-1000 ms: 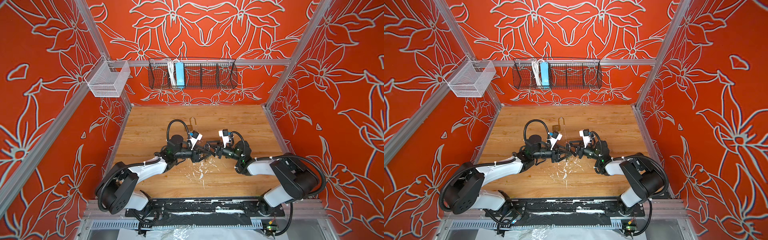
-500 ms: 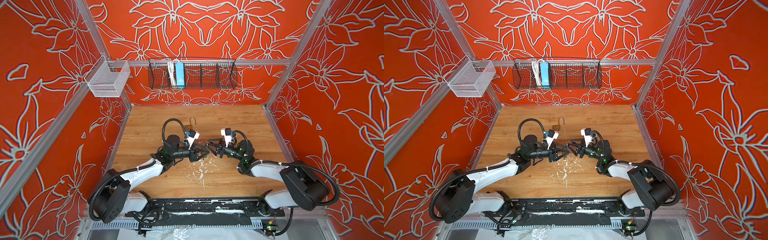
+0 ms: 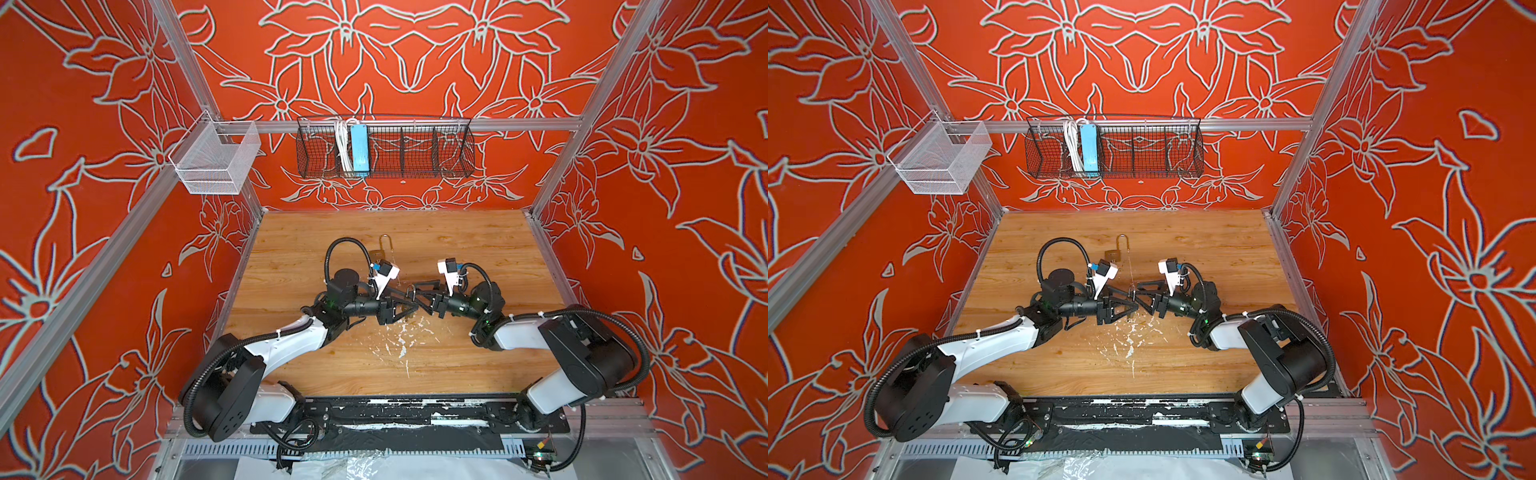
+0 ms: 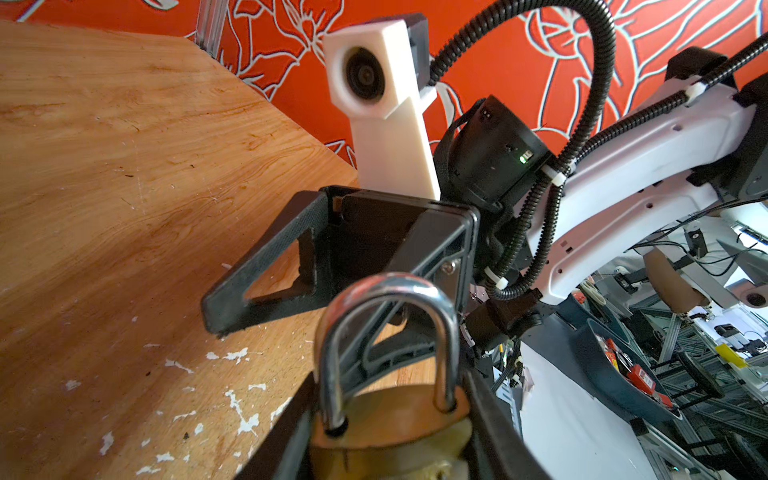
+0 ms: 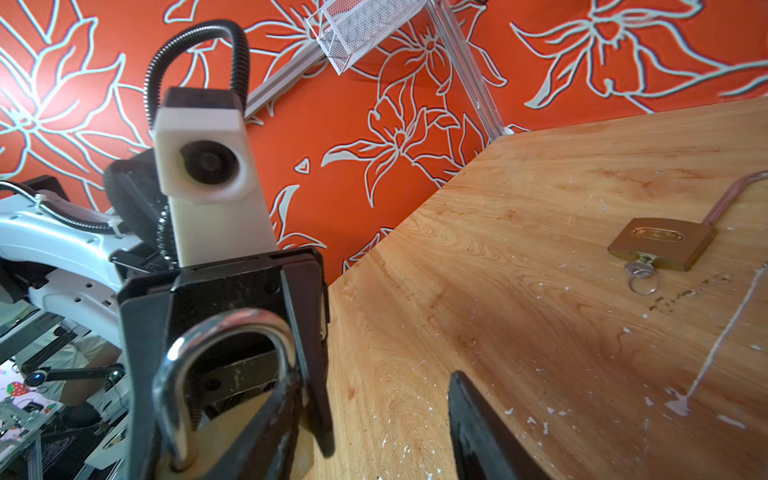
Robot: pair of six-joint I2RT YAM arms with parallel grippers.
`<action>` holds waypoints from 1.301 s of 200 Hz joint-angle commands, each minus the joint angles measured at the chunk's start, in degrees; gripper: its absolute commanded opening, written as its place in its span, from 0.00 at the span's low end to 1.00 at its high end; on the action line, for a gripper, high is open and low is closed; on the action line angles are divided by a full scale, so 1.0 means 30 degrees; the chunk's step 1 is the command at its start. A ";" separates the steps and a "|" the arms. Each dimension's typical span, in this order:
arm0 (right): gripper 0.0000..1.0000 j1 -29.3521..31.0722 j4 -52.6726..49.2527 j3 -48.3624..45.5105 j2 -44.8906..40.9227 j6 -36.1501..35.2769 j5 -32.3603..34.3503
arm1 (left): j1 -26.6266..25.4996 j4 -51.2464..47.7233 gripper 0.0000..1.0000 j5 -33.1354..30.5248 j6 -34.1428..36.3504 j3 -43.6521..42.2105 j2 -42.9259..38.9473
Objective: Unlock with the key
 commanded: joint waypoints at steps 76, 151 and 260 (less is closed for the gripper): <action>0.58 0.0102 0.1901 0.0240 -0.0221 0.0805 -0.1165 | 0.0250 0.2201 0.00 0.2227 -0.0646 0.0768 0.1482; 0.58 0.0347 -0.4929 0.0528 -0.1689 -0.2292 0.3146 | -0.0240 0.1373 0.00 0.0673 -0.0961 0.1218 0.1657; 0.59 0.0972 -1.3919 0.0879 -0.5428 -0.5317 1.1914 | -0.2422 -0.6990 0.00 -1.4428 0.2637 0.2683 -0.0050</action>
